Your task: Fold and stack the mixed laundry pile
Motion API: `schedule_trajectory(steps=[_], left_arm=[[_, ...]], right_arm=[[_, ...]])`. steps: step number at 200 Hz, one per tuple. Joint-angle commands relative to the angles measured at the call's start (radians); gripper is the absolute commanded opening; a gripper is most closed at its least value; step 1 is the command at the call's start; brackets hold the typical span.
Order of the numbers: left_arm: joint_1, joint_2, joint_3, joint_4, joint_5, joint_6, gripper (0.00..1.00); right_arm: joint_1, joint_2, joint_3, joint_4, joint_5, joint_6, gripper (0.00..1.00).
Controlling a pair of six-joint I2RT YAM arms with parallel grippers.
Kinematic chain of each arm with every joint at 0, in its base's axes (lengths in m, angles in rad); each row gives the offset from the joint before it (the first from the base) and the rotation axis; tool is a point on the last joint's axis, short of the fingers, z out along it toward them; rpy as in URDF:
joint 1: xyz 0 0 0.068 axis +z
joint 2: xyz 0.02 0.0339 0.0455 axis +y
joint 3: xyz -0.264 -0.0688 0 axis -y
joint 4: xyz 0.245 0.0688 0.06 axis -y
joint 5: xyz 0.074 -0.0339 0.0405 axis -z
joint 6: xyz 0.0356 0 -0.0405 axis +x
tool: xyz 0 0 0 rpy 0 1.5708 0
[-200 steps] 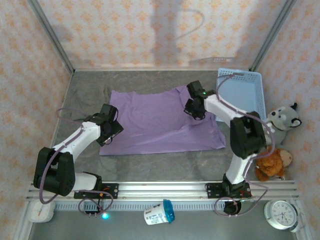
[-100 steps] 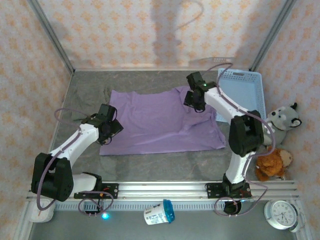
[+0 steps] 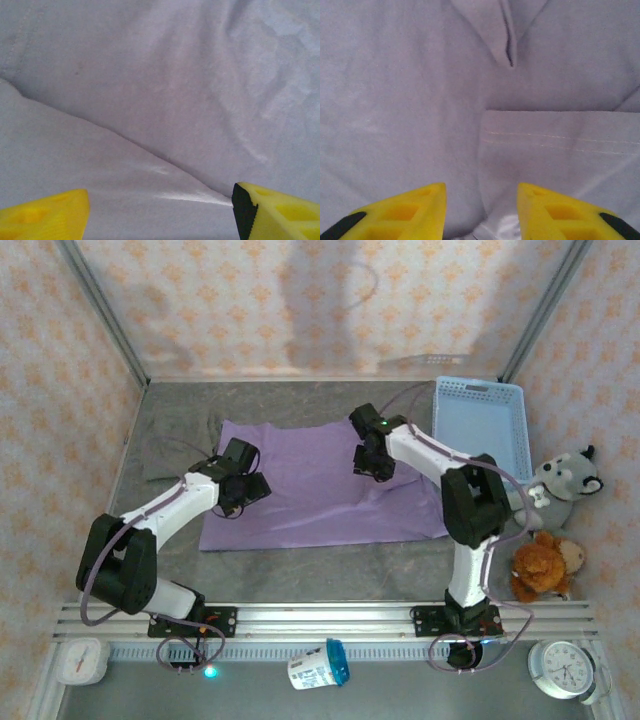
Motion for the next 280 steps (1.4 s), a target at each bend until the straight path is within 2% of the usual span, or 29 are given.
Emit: schedule_trajectory(steps=[1, 49, 63, 83, 112, 149, 176, 199, 207, 223, 235, 255, 280], left_arm=[[-0.013, 0.01, 0.039, -0.012, -0.035, 0.009, 0.76], [-0.015, 0.004, 0.024, -0.031, -0.055, 0.005, 0.76], [-0.015, 0.006, 0.021, -0.031, -0.057, 0.004, 0.76], [-0.015, 0.012, 0.027, -0.036, -0.06, 0.001, 0.76], [-0.015, 0.018, 0.04, -0.039, -0.066, 0.001, 0.76], [-0.016, 0.027, 0.039, -0.037, -0.065, -0.012, 0.76], [-0.015, 0.025, 0.036, -0.042, -0.068, -0.018, 0.76], [-0.015, 0.014, 0.031, -0.049, -0.075, -0.021, 0.76], [-0.015, 0.01, 0.029, -0.051, -0.075, -0.021, 0.76], [-0.015, 0.004, 0.03, -0.056, -0.076, -0.022, 0.77], [-0.015, 0.0, 0.03, -0.059, -0.077, -0.02, 0.77], [-0.017, -0.006, 0.035, -0.069, -0.067, -0.01, 0.78], [-0.023, -0.011, 0.035, -0.096, -0.063, 0.024, 0.77]], right_arm=[[-0.009, 0.088, 0.076, -0.077, 0.072, 0.021, 0.36], [-0.009, 0.155, 0.112, -0.115, 0.143, 0.052, 0.3], [-0.009, 0.163, 0.122, -0.121, 0.155, 0.048, 0.24], [-0.01, 0.161, 0.143, -0.138, 0.176, 0.043, 0.11], [-0.009, 0.108, 0.14, -0.128, 0.149, 0.022, 0.0], [-0.004, 0.032, 0.068, 0.015, 0.025, -0.028, 0.0], [0.003, 0.064, 0.083, 0.049, -0.049, -0.068, 0.0], [0.016, 0.103, 0.113, 0.037, -0.052, -0.094, 0.0], [0.016, 0.12, 0.129, 0.016, -0.032, -0.091, 0.08], [0.016, 0.143, 0.157, -0.03, 0.017, -0.094, 0.35], [0.017, 0.13, 0.153, -0.037, 0.036, -0.096, 0.5], [0.014, 0.064, 0.113, -0.034, 0.057, -0.093, 0.6], [0.003, -0.05, 0.009, -0.045, 0.113, -0.067, 0.63]])
